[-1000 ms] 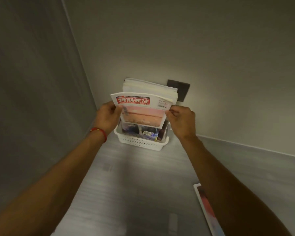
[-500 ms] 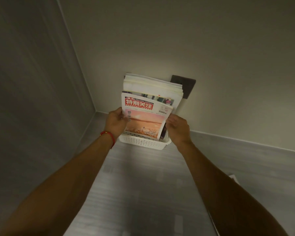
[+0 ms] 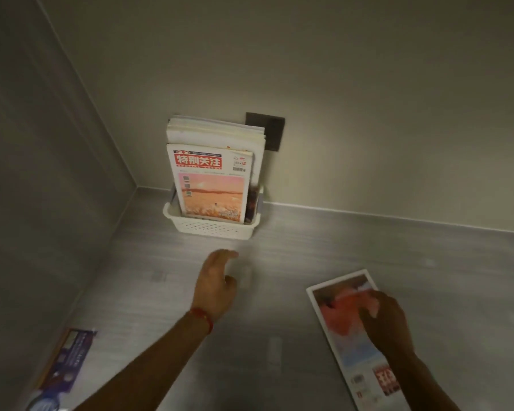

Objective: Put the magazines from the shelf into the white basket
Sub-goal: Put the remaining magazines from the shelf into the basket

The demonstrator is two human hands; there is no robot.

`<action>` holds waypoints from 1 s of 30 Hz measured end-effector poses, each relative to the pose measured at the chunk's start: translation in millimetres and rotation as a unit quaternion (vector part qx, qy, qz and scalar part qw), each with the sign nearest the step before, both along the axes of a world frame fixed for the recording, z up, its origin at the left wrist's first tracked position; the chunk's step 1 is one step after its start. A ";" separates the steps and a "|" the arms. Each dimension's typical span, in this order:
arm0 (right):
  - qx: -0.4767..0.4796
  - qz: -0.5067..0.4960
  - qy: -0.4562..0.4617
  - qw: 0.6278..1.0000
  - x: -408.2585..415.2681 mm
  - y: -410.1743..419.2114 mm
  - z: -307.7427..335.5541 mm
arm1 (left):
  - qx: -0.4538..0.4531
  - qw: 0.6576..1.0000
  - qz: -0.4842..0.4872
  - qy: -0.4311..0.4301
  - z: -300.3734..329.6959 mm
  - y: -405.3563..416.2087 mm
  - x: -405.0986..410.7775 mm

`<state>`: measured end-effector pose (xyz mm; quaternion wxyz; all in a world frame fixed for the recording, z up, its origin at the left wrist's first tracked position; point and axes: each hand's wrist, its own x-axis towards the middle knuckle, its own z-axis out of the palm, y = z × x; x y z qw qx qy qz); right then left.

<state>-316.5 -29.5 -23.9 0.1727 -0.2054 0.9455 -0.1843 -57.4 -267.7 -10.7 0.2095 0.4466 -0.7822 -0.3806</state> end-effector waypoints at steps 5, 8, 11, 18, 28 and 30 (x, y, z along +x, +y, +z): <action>0.166 -0.084 -0.078 0.979 -0.5 75.4 -24.1 | 0.008 0.975 -0.201 -0.096 -34.4 94.3 -29.2; 0.168 -0.082 -0.065 0.980 7.3 92.2 -32.2 | 0.006 0.950 -0.280 -0.139 -38.3 131.8 -47.4; 0.146 -0.070 -0.048 0.986 8.1 100.1 -33.5 | -0.046 0.943 -0.300 -0.140 -34.5 157.9 -64.5; -0.034 0.051 -0.030 0.998 -11.7 117.3 -10.4 | -0.047 0.955 -0.277 -0.098 -1.8 194.7 -94.5; -0.267 0.267 -0.041 0.925 -55.1 92.6 100.0 | -0.321 0.888 -0.270 -0.187 69.7 194.3 -140.5; -0.302 0.269 -0.036 0.914 -54.9 77.6 119.3 | -0.229 0.926 -0.264 -0.143 82.8 183.9 -135.4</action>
